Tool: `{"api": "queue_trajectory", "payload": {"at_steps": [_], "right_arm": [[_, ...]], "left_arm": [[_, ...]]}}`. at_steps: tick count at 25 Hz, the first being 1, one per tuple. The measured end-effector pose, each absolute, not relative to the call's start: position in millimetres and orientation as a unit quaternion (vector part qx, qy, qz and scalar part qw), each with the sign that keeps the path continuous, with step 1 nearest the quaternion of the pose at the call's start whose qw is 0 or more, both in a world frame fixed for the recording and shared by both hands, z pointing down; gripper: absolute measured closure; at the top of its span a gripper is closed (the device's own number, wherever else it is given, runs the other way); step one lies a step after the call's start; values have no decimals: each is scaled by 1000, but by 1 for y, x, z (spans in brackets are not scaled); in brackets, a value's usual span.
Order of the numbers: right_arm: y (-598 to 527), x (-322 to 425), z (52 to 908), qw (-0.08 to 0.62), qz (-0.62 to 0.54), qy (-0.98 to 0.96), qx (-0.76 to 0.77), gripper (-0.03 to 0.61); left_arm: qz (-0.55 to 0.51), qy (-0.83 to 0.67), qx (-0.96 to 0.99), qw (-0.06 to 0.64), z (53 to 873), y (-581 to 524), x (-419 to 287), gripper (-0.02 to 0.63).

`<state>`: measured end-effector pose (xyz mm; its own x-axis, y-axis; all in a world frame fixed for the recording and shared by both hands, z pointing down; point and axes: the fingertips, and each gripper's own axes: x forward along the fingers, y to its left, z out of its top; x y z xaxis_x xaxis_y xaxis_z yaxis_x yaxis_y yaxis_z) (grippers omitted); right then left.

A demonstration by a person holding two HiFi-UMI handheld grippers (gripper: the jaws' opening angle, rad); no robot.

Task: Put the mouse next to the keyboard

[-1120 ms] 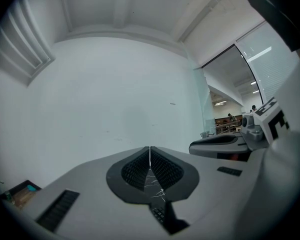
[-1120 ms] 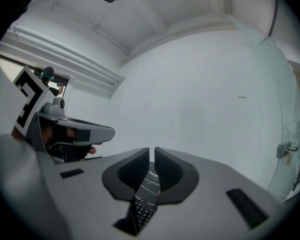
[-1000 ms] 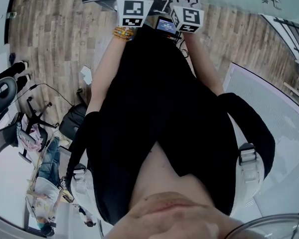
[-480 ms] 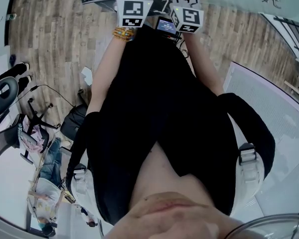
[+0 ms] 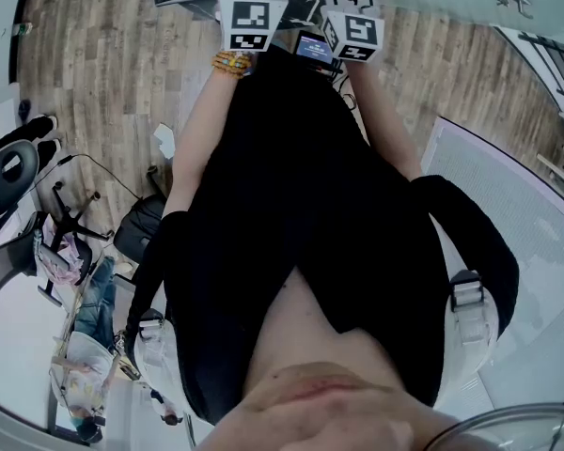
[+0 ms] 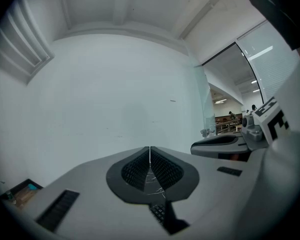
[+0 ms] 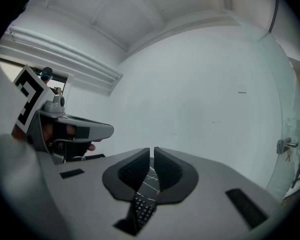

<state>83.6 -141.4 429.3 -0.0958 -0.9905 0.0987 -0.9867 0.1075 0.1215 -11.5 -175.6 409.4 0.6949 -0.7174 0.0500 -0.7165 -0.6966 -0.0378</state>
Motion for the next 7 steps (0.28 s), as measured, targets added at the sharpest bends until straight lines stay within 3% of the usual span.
{"api": "queue_trajectory", "payload": {"at_steps": [7], "right_arm": [[-144, 90, 435, 79, -7, -735, 673, 534]], "left_arm": [[-37, 393, -919, 6, 413, -178, -15, 595]]}}
